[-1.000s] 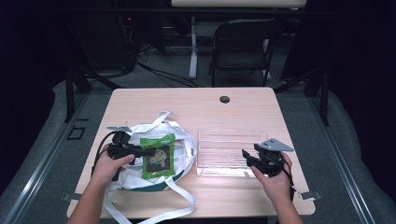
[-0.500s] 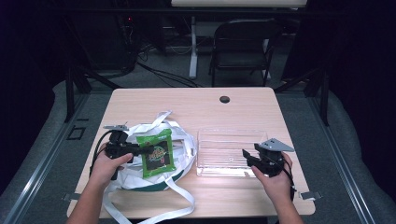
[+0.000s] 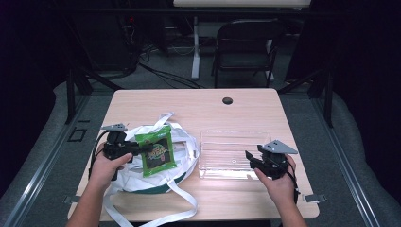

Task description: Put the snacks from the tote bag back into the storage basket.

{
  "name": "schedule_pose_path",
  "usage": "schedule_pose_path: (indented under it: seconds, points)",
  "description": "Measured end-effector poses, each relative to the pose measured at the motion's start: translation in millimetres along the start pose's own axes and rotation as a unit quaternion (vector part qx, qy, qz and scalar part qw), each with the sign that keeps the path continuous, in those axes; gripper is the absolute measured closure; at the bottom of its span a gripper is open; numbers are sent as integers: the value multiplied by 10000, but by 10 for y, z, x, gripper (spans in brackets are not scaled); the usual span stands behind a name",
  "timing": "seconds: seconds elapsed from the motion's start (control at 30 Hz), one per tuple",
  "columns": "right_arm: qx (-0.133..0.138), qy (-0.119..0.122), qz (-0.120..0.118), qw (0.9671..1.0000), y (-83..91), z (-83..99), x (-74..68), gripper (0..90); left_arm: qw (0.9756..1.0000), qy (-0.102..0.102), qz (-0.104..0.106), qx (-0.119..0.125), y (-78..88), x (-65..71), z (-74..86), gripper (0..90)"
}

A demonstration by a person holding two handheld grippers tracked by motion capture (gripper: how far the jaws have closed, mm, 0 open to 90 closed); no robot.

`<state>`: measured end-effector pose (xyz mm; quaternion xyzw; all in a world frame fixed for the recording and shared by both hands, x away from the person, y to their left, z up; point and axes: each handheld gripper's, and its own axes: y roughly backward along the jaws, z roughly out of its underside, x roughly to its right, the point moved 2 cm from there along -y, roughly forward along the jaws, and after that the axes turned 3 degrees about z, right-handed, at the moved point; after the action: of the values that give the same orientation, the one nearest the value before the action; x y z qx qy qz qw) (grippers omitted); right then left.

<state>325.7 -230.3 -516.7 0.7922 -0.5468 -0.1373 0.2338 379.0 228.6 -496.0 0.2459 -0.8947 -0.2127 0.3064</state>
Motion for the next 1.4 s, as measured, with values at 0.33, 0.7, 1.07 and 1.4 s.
schedule_pose_path:
  seconds: [0.33,0.7,1.07,1.4]
  points:
    - [-60,23,8,10000,10,-31,22,458,9998,-146,-81,67,24,69,-98,720]
    - [-263,337,-406,9983,6,-123,-4,475,9995,-222,-15,216,36,158,-234,720]
    - [-741,1163,-633,9884,-34,-327,-109,514,9989,-429,51,177,-34,238,-388,721]
    - [-1085,1588,-997,9763,-70,-547,-141,547,9987,-453,114,224,-69,229,-493,720]
